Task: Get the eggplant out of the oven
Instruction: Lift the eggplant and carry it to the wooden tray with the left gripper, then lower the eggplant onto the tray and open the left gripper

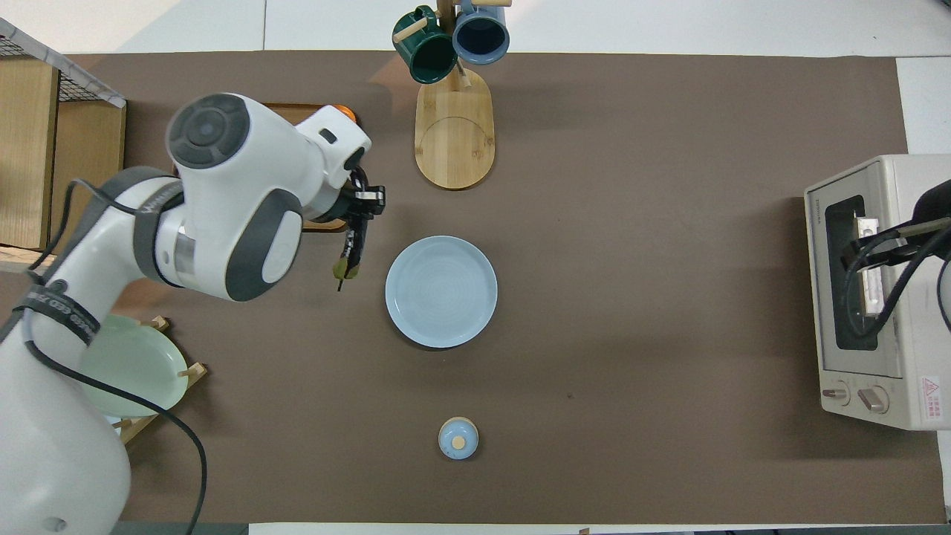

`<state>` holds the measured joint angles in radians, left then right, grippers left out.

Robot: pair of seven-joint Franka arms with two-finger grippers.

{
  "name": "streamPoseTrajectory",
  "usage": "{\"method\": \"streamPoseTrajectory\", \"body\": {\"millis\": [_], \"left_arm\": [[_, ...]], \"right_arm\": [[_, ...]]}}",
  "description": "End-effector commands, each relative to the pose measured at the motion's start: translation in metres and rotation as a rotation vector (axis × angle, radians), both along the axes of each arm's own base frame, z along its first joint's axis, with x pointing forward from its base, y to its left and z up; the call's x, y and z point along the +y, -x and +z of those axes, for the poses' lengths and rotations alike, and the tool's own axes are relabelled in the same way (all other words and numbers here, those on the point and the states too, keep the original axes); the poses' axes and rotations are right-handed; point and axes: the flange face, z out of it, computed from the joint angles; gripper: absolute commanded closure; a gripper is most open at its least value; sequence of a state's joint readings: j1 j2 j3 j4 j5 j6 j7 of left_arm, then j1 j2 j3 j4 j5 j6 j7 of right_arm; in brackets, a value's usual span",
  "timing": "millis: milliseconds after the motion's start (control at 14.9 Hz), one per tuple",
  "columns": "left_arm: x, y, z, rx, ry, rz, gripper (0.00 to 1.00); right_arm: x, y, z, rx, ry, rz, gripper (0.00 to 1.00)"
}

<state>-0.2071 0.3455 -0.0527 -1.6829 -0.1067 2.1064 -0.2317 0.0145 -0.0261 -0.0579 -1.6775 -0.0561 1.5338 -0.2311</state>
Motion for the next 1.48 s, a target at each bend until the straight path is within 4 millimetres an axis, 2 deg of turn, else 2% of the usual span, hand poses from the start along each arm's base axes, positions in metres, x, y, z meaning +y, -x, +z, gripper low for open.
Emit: {"method": "streamPoseTrajectory", "body": {"millis": [0,67,135,269,538,740,807,874,1143,1278,1413], "left_arm": [[0.041,-0.048,-0.019,-0.003,0.023,0.035,1.0],[0.043,-0.06,-0.031,-0.005,0.025,0.043,1.0],[0.053,-0.07,-0.041,-0.008,0.027,0.061,1.0],[0.062,-0.085,-0.059,-0.063,0.027,0.081,1.0],[0.07,-0.083,-0.07,-0.092,0.01,0.066,1.0],[0.072,-0.083,-0.07,-0.097,0.006,0.038,1.0],[0.071,-0.083,-0.07,-0.093,0.006,0.037,0.63],[0.07,-0.083,-0.067,-0.089,0.005,0.035,0.01],[0.072,-0.081,-0.053,-0.077,0.003,0.033,0.0],[0.073,-0.078,-0.031,-0.09,0.01,0.036,0.0],[0.083,-0.073,-0.009,-0.089,0.015,0.061,0.0]], "right_arm": [[-0.005,-0.008,-0.002,0.007,-0.019,-0.015,0.0],[-0.004,-0.014,-0.006,0.023,-0.023,-0.022,0.0],[0.0,-0.015,0.005,0.005,-0.021,-0.023,0.0],[0.002,-0.013,0.004,0.014,-0.02,-0.027,0.0],[-0.002,-0.007,0.007,0.02,-0.028,-0.066,0.0],[-0.001,0.001,0.012,0.014,-0.023,-0.114,0.0],[-0.001,0.0,0.013,0.01,-0.023,-0.113,0.0],[-0.002,0.0,0.013,0.009,-0.025,-0.116,0.0],[-0.001,0.001,0.014,0.008,-0.024,-0.11,0.0],[0.001,0.0,0.013,0.005,-0.025,-0.105,0.0],[0.006,-0.002,0.015,-0.003,-0.028,-0.1,0.0]]}}
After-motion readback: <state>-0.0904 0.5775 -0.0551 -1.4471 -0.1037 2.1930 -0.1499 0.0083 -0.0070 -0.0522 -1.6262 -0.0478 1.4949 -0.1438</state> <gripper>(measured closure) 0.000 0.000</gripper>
